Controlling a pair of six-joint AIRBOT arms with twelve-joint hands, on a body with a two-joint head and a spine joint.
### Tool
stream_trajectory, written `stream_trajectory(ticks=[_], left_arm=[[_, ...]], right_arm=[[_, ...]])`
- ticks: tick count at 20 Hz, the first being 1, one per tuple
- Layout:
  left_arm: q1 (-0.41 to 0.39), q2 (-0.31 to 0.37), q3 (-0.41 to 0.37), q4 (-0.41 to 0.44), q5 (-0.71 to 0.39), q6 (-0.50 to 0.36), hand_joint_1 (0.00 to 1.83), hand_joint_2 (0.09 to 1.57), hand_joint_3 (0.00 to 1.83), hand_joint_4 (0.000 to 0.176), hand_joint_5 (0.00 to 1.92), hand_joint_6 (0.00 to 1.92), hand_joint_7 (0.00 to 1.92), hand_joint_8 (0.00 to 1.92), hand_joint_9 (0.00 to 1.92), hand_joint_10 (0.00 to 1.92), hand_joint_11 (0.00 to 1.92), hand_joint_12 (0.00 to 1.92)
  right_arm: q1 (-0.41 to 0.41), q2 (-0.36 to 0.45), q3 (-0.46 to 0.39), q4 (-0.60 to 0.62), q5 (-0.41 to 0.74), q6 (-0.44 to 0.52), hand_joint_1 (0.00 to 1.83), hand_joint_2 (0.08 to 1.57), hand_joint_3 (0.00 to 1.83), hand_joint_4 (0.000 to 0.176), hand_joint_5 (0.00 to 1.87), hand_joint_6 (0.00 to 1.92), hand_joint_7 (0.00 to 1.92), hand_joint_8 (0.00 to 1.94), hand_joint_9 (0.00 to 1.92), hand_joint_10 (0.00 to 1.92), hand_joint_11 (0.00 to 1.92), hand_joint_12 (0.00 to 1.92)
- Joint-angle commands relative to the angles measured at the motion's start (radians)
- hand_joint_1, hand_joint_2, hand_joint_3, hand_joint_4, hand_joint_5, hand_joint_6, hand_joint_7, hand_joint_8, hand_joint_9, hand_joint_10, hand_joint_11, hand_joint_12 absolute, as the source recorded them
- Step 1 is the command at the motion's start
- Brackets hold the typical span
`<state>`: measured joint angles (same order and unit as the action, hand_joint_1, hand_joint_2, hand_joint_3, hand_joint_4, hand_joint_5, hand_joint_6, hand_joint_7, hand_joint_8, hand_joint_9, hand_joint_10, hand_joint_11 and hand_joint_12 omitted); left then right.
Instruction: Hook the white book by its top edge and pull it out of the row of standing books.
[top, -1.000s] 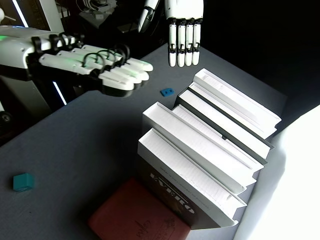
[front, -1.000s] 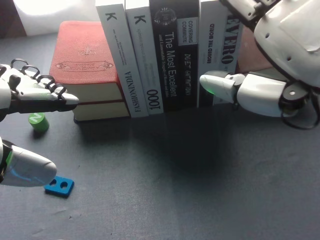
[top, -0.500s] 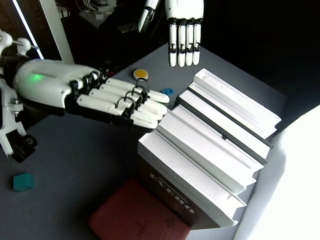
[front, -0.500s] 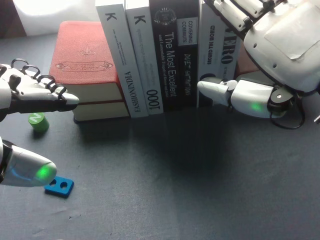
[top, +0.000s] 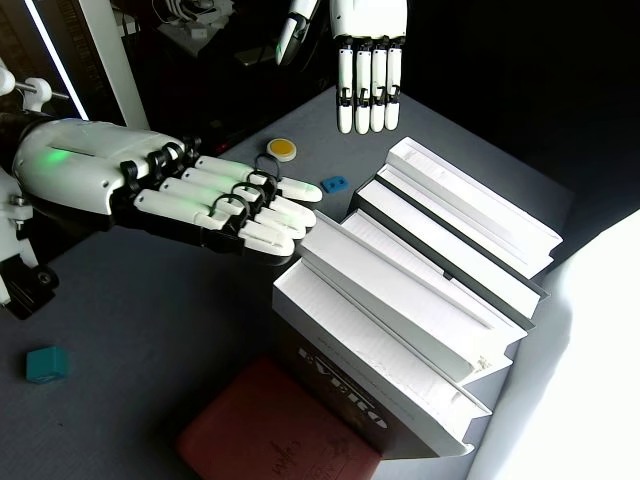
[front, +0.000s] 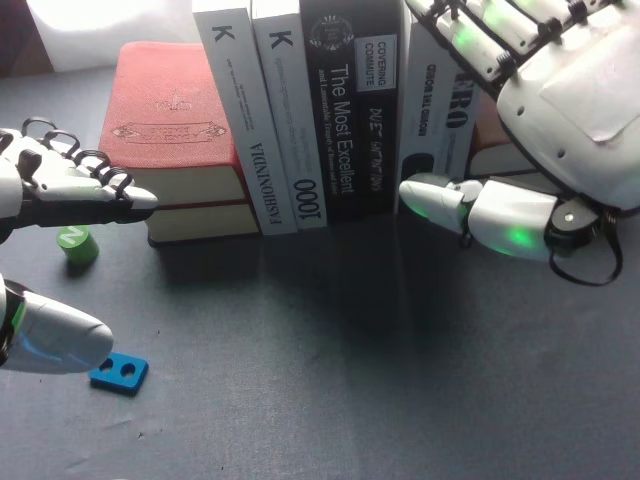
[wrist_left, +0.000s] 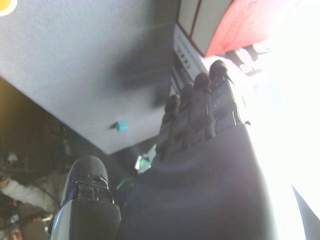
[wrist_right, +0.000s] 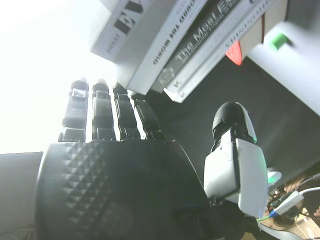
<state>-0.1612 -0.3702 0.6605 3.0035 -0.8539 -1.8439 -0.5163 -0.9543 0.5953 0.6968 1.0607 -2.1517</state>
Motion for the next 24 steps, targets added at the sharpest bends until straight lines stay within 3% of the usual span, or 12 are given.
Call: stream_trajectory(ticks=[1,11,16,19,24], left_arm=[[-0.012,0.001,-0.001,0.008,0.082,0.000,0.00,1.16,0.00,0.000,0.00,0.00,0.00,0.00,0.00,0.00,0.01,0.00],[-0.012,0.001,-0.001,0.008,0.082,0.000,0.00,1.17,0.00,0.000,0.00,0.00,0.00,0.00,0.00,0.00,0.00,0.00],[-0.012,0.002,-0.001,0.008,0.082,0.000,0.00,1.17,0.00,0.000,0.00,0.00,0.00,0.00,0.00,0.00,0.00,0.00],[-0.012,0.002,0.000,0.008,0.082,0.000,0.00,1.17,0.00,0.000,0.00,0.00,0.00,0.00,0.00,0.00,0.00,0.00],[-0.011,0.003,0.001,0.008,0.082,0.000,0.00,1.17,0.00,0.000,0.00,0.00,0.00,0.00,0.00,0.00,0.00,0.00]], right_arm=[[-0.004,0.005,-0.006,-0.015,0.031,-0.012,0.00,1.09,0.00,0.000,0.00,0.00,0.00,0.00,0.00,0.00,0.00,0.00],[-0.054,0.074,-0.143,0.050,0.054,-0.087,0.00,1.10,0.00,0.000,0.00,0.00,0.00,0.00,0.00,0.00,0.00,0.00],[-0.095,0.131,-0.251,0.054,0.096,-0.101,0.00,1.10,0.00,0.000,0.00,0.00,0.00,0.00,0.00,0.00,0.00,0.00],[-0.106,0.154,-0.313,0.118,0.114,-0.145,0.00,1.09,0.00,0.000,0.00,0.00,0.00,0.00,0.00,0.00,0.00,0.00],[-0.106,0.166,-0.327,0.169,0.110,-0.176,0.00,1.10,0.00,0.000,0.00,0.00,0.00,0.00,0.00,0.00,0.00,0.00]])
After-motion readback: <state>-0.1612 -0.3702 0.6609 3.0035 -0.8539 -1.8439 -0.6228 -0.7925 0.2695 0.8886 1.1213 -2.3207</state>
